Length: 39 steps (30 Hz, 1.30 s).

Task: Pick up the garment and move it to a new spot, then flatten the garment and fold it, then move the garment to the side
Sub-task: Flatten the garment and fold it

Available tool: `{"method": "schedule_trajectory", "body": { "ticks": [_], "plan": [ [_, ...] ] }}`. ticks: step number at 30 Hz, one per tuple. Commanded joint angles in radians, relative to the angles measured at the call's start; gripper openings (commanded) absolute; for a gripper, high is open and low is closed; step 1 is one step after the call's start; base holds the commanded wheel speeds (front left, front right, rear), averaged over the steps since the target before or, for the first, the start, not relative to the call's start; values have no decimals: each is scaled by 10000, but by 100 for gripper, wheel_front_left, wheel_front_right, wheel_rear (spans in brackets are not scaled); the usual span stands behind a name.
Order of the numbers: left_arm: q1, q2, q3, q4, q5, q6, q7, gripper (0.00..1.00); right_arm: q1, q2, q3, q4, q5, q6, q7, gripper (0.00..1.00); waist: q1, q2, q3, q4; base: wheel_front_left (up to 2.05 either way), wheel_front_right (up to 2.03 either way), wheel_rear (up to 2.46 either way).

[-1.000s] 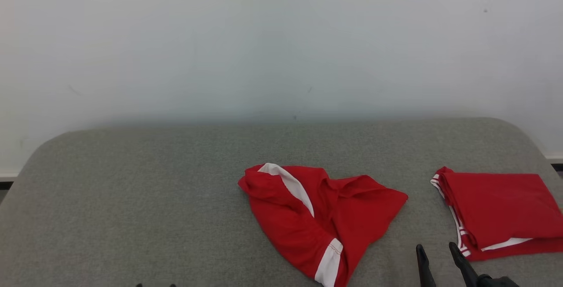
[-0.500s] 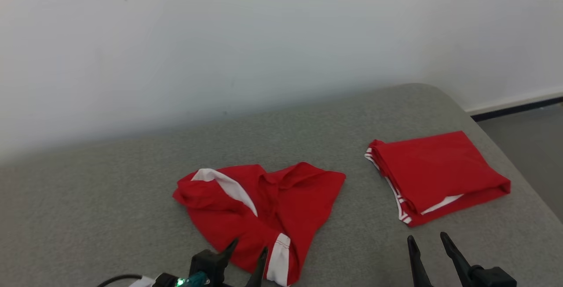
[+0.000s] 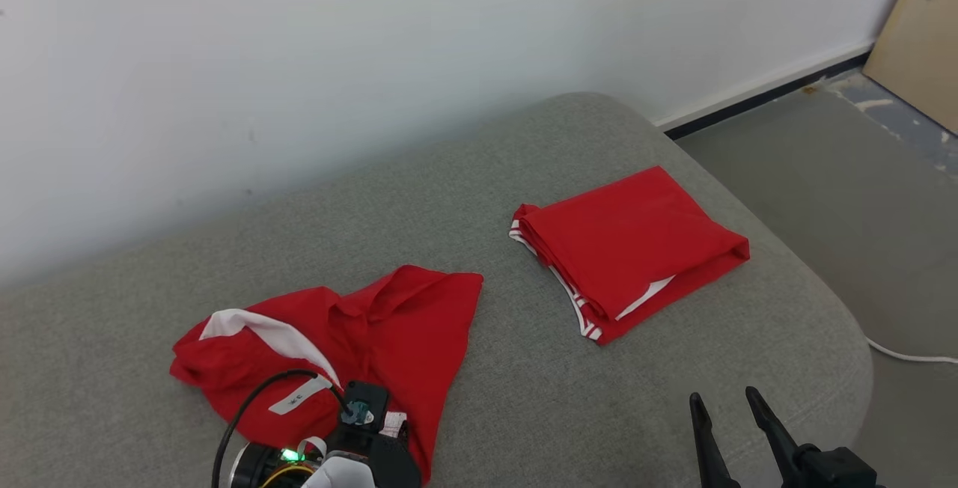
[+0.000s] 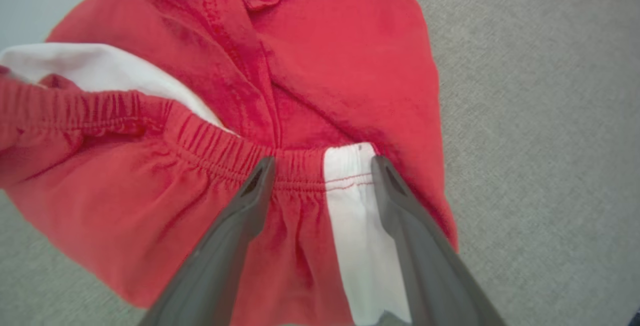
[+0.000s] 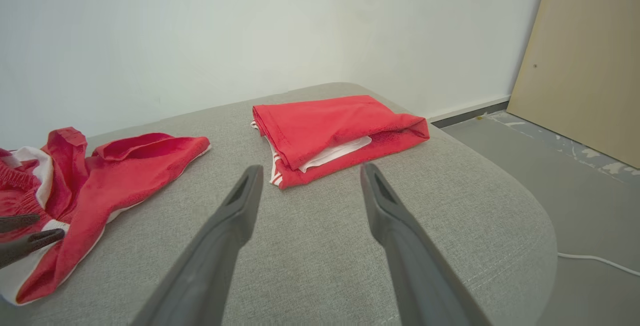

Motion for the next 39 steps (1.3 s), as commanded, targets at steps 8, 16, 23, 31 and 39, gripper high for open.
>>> {"method": "schedule_trajectory", "body": {
  "ticks": [8,16,23,31,39],
  "plan": [
    [-155,-108,-165,286,-164,169,97,0,-66,3,21,70,-3,-25,-36,100,-1,-1,77,49,0,0,0],
    [-413,-177,-311,-207,-478,127,-1055,0,-14,3,213,113,11,-26,15,100,-1,-1,-127,571,0,0,0],
    [-667,-188,-286,-340,-651,182,-1435,0,57,3,173,78,-108,-26,74,100,-1,-1,-337,834,0,0,0],
    [149,421,923,-1340,-1320,975,-2609,0,349,4,53,-12,-133,-26,153,100,-1,-1,-549,1265,0,0,0],
    [388,824,-351,-1846,-992,-515,-1366,100,363,6,199,-76,-140,-26,232,100,-1,-1,-610,1902,0,0,0]
  ]
}}
